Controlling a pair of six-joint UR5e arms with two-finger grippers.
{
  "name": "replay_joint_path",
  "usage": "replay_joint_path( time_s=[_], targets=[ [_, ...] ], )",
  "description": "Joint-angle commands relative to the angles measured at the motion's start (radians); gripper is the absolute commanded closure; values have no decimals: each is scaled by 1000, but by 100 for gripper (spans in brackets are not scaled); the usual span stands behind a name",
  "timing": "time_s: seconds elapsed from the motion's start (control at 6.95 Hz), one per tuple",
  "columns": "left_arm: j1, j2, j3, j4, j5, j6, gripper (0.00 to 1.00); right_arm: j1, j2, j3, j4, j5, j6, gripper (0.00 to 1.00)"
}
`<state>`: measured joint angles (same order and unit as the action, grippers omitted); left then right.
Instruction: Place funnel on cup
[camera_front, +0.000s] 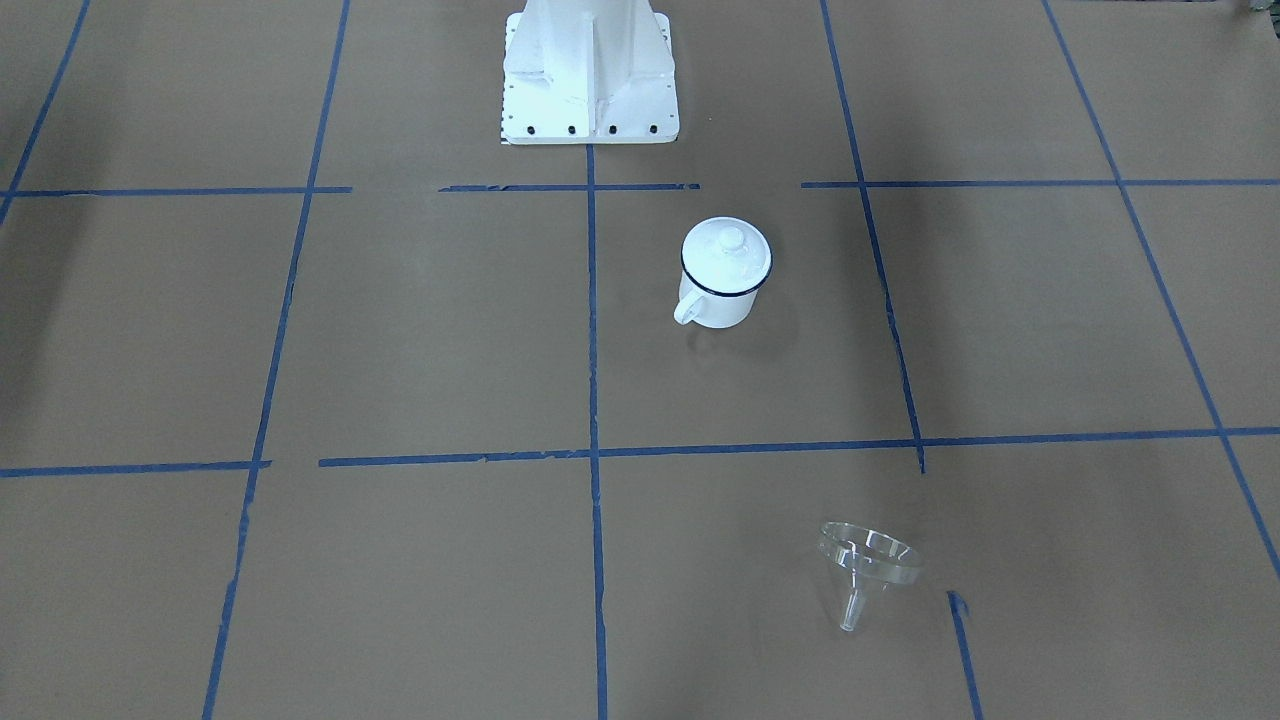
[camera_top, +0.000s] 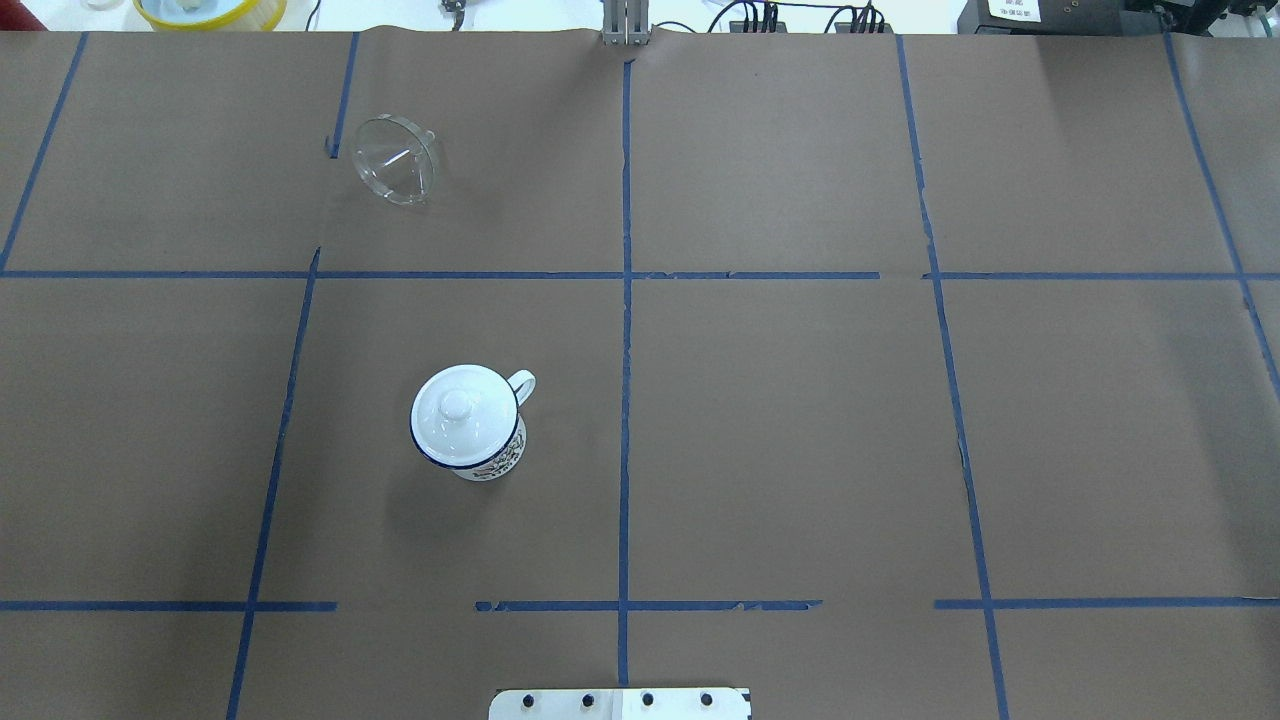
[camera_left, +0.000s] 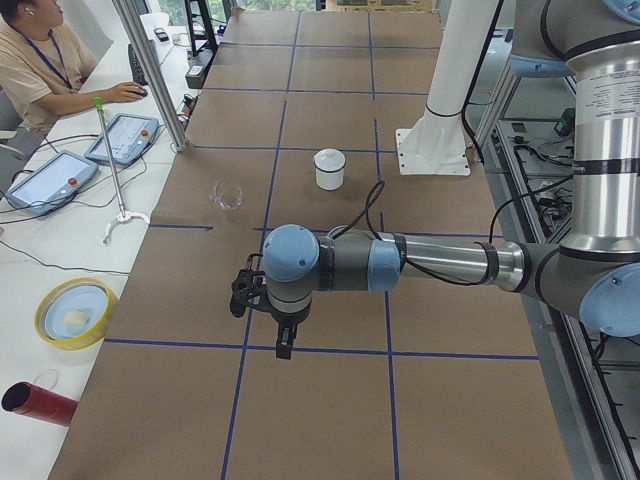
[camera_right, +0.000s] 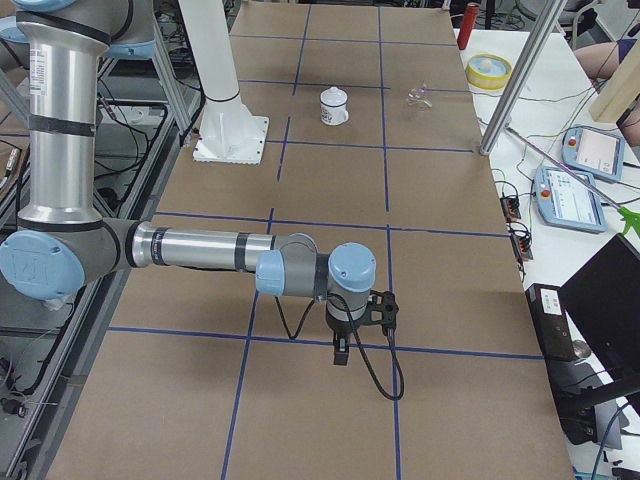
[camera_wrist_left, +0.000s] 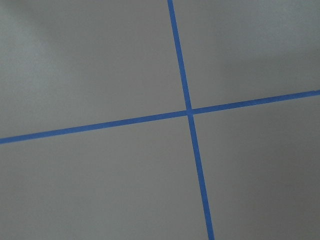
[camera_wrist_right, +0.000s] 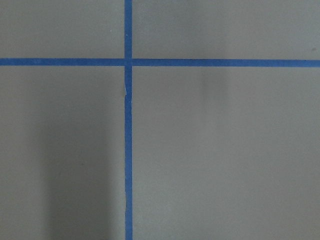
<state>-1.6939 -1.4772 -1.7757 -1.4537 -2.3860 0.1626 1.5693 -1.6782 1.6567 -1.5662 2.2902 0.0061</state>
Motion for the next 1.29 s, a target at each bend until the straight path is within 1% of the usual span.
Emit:
replay_joint_path(
  time_s=[0.0,0.14,0.29,0.58,0.72,0.86,1.01,1.15],
  targets=[
    [19,-9,16,9,29,-1,0,0,0,-2,0,0,0,0],
    [48,-11,18,12,39,-12,0,0,0,0,0,0,0,0],
    [46,-15,15,12,42,-9,0,0,0,0,0,0,0,0],
    [45,0,19,-23,121,-9,0,0,0,-2,0,0,0,0],
    [49,3,22,-42,116,-8,0,0,0,-2,0,0,0,0],
    [57,6,19,-125,113,-11,0,0,0,-2,0,0,0,0],
    [60,3,10,-145,105,-12,0,0,0,-2,0,0,0,0],
    [121,0,-25,-148,53,-134,0,0,0,0,0,0,0,0]
  ],
)
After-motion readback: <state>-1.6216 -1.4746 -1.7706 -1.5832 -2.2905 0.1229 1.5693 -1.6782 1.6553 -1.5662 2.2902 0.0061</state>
